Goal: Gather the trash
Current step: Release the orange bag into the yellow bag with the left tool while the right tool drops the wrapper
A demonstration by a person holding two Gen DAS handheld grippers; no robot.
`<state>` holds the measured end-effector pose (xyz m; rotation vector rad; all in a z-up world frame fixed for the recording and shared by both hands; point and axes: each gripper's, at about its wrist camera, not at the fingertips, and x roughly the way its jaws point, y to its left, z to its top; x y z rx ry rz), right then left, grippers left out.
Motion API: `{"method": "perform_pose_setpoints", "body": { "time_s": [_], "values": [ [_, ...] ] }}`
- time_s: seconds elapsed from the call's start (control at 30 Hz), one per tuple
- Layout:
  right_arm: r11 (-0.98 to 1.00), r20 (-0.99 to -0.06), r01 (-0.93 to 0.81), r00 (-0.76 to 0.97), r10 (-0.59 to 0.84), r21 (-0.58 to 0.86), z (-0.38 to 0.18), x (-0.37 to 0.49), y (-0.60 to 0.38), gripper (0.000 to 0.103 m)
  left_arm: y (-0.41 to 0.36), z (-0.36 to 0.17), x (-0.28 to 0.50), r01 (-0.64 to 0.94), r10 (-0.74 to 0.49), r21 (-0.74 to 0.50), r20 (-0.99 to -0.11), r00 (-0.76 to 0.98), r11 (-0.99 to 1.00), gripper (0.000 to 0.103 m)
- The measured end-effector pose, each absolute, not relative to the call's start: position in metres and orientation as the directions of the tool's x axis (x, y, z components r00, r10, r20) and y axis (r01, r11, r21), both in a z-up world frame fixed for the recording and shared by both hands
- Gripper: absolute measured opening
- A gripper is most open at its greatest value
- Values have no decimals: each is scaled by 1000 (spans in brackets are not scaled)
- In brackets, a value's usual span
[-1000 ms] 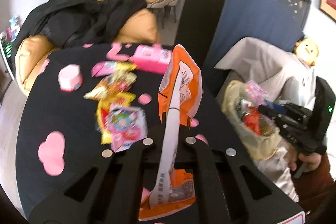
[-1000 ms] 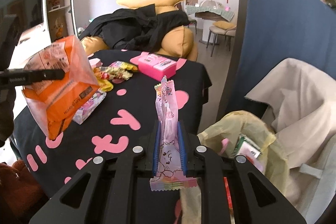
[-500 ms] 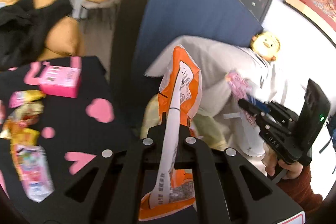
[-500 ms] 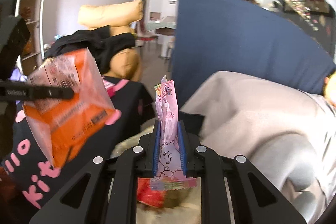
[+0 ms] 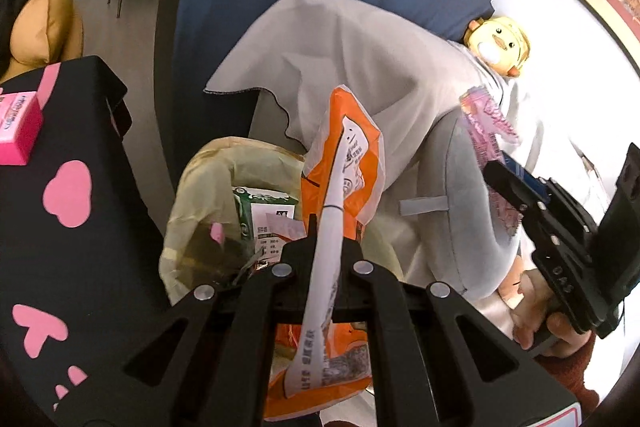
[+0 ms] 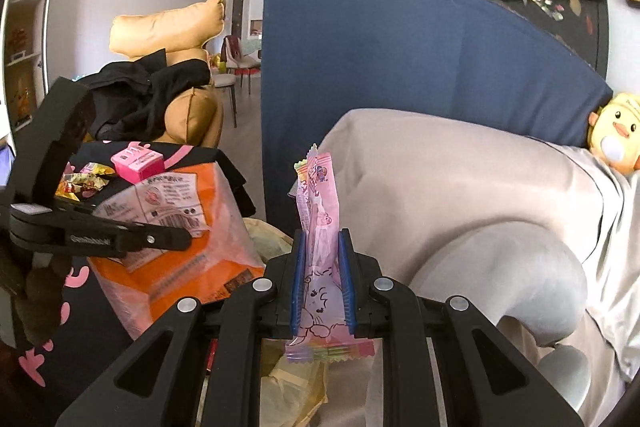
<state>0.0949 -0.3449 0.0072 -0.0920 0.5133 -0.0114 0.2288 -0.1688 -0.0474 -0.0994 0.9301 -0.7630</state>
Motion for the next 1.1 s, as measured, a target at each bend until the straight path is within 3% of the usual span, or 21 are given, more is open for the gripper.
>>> {"method": "perform_pose_setpoints", "body": {
  "time_s": [0.1,0.17,0.23,0.27,0.57,0.83,1.1],
  "values": [
    [996,-498,-10,867,-34,-85,4,97,-345,17,-175,-57,231,555,-642,-402,-686,344,728,2],
    [997,-505,-15,863,-24,-72,3,102,-345,17,-176,-67,232,555,-650,-419,-689,321,719,9],
    [998,-512,-31,859,0,-52,0,105,-342,17,-172,-73,235,535,-643,-429,-699,313,727,42],
    [998,-513,-39,858,10,-45,-2,105,-341,17,-168,-73,236,525,-638,-429,-699,321,735,44],
    [981,-551,-193,820,157,-8,-17,126,-287,17,-98,-43,224,454,-529,-309,-675,514,836,51],
    [939,-638,-342,713,293,49,-47,152,-226,17,-44,-47,207,386,-485,-310,-687,541,869,51],
    [970,-783,-243,608,132,-25,-111,167,-243,17,-3,-48,190,351,-475,-324,-675,565,878,51]
  ]
}}
